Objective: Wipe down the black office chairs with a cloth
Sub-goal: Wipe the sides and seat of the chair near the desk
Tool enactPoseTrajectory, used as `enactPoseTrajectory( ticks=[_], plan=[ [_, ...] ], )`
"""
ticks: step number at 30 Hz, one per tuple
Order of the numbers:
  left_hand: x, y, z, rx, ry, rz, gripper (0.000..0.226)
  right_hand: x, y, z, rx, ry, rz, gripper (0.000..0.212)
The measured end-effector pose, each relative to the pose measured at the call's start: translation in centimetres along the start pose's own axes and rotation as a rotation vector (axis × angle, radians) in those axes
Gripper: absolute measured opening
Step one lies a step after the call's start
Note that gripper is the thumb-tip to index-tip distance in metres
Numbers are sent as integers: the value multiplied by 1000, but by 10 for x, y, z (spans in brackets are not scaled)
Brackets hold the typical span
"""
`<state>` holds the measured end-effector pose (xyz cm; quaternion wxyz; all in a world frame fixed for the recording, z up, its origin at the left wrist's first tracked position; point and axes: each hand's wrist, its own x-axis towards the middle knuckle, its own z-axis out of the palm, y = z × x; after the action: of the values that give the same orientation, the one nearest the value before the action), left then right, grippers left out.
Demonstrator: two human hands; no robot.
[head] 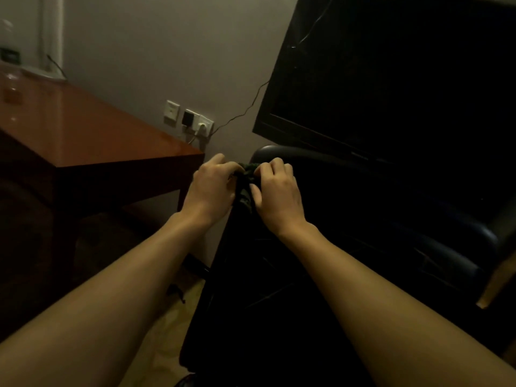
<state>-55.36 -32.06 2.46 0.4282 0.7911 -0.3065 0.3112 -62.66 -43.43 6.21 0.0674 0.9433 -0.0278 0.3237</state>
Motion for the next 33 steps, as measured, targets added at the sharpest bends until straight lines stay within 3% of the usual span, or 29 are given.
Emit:
enactPoseTrajectory(
  ticks=[5,10,27,33],
  plan=[
    [9,-16,7,-144,-107,-67,17,11,-8,3,-38,2,47,27],
    [0,-19,24,-297,-94,-131,18,0,-13,4,-27,23,71,25],
    [-42,-40,40,-410,-164,-190,33,-59,-68,41,162,-18,425,21],
    [-47,-45,42,-458,-208,-186,31,-91,-92,62,388,11,482,44]
  ],
)
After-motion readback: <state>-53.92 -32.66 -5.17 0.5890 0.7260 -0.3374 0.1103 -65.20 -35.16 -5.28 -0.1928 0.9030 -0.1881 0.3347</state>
